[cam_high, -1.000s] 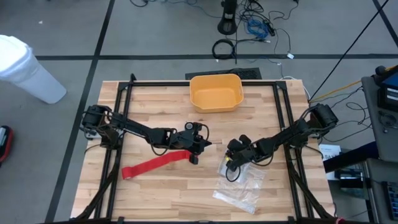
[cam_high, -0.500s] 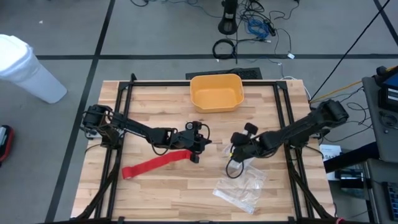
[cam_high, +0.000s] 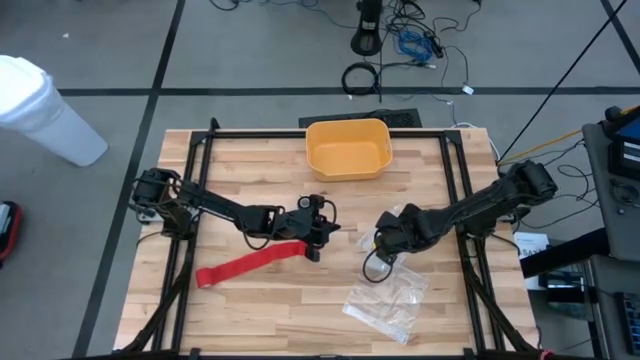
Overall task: Roll bandage
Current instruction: Open the transparent zip bag
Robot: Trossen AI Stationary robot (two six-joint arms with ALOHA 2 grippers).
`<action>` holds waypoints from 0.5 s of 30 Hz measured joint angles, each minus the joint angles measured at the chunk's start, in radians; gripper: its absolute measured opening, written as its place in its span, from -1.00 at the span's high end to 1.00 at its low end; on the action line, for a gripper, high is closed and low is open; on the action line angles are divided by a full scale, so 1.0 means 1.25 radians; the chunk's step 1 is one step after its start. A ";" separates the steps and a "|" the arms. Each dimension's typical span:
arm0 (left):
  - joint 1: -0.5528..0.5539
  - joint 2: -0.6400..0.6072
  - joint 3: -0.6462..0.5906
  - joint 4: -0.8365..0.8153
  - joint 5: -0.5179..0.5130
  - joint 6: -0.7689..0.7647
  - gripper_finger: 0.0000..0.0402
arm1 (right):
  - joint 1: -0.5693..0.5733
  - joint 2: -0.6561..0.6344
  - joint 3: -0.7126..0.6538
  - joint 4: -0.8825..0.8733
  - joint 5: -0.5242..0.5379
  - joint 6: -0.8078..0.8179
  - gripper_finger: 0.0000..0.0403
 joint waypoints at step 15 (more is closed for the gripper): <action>0.011 0.001 0.000 -0.042 0.013 0.068 0.93 | -0.077 0.157 0.005 0.065 -0.044 0.028 -0.35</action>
